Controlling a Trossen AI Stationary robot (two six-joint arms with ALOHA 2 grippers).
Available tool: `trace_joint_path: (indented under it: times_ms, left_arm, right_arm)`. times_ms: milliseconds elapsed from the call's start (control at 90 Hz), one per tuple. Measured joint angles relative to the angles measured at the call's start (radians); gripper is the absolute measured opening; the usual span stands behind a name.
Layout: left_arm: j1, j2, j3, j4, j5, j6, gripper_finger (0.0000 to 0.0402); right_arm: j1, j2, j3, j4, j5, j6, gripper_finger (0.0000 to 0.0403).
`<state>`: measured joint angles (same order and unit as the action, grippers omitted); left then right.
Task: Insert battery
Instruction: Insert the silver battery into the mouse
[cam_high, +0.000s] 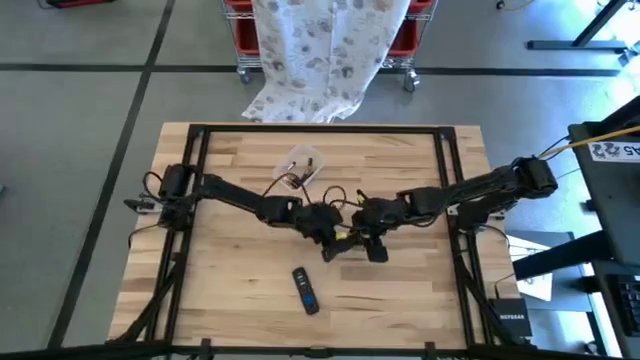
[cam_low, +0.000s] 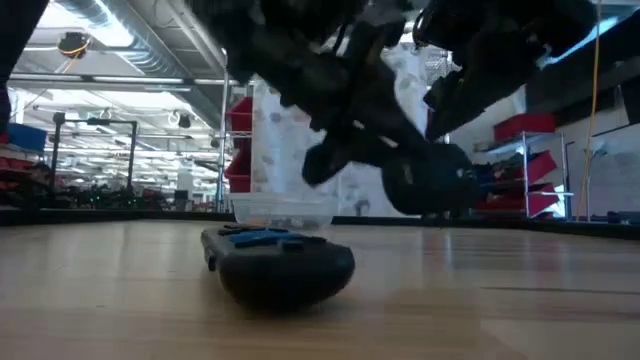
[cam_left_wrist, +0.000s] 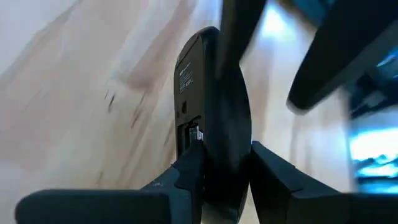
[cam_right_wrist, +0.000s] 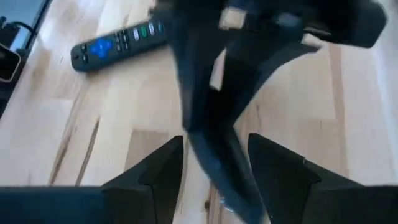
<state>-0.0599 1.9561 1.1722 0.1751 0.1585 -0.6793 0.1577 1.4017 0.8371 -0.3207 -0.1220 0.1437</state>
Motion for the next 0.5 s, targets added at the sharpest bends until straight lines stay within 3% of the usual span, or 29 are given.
trace_joint_path:
  times_ms: [156, 278, 500]
  left_arm:
    - [0.053, 0.021, -0.111, 0.132, 0.087, -0.133, 0.0074]
    - [0.066, 0.024, -0.159, 0.188, 0.096, -0.205, 0.0077]
    - [0.059, 0.021, -0.175, 0.206, 0.070, -0.265, 0.0146]
  right_arm:
    - [0.000, 0.000, -0.024, -0.024, -0.047, 0.035, 0.0165]
    - [0.000, 0.000, -0.046, -0.023, -0.047, 0.065, 0.0165]
    - [0.000, 0.000, -0.064, 0.015, -0.058, 0.112, 0.0165]
